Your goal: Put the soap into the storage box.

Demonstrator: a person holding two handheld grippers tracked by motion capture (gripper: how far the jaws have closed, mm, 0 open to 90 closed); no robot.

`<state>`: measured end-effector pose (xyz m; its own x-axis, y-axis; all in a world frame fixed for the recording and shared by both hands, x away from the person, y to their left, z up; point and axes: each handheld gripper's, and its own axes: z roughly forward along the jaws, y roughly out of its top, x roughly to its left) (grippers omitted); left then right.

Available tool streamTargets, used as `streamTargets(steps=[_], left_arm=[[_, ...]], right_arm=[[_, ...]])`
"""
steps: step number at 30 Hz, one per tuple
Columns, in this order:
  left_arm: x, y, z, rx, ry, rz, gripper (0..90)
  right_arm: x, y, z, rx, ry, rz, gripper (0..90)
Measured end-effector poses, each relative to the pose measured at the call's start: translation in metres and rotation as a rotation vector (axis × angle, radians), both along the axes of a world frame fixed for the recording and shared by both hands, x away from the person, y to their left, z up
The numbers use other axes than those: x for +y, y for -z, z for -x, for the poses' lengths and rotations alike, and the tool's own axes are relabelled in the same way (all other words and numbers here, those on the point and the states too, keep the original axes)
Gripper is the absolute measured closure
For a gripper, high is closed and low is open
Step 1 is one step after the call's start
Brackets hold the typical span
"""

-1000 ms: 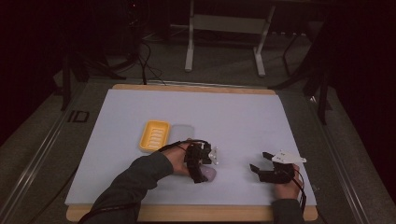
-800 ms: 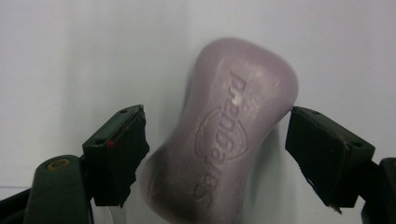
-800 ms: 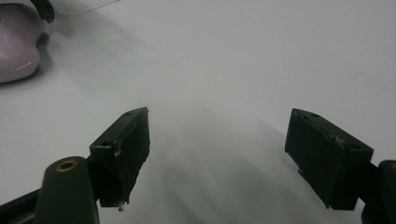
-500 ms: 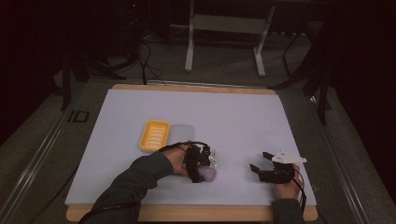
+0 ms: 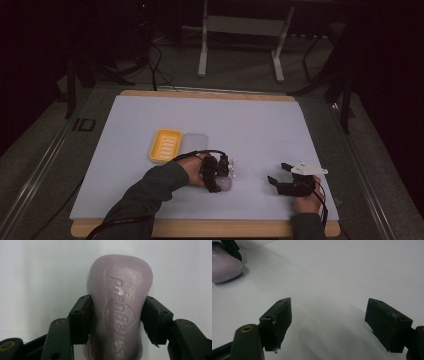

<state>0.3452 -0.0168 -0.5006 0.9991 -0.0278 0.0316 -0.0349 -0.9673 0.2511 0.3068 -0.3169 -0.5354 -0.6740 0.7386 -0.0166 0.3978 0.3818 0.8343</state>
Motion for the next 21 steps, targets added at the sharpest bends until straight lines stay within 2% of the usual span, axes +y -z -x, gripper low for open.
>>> streamTargets(steps=[6, 10, 21], left_arm=[[-0.0026, -0.0009, -0.0009, 0.018, 0.001, -0.031, 47.8], [-0.0041, -0.0017, 0.0005, 0.012, -0.001, -0.043, 49.3], [-0.0008, -0.0034, -0.0007, 0.019, -0.013, -0.036, 49.7]], right_arm=[[0.0000, 0.0000, 0.0001, 0.000, 0.000, 0.001, 21.1], [0.0001, 0.0000, 0.0000, 0.000, -0.001, 0.001, 21.1], [0.0002, 0.0001, 0.0000, 0.000, -0.001, 0.001, 21.0]])
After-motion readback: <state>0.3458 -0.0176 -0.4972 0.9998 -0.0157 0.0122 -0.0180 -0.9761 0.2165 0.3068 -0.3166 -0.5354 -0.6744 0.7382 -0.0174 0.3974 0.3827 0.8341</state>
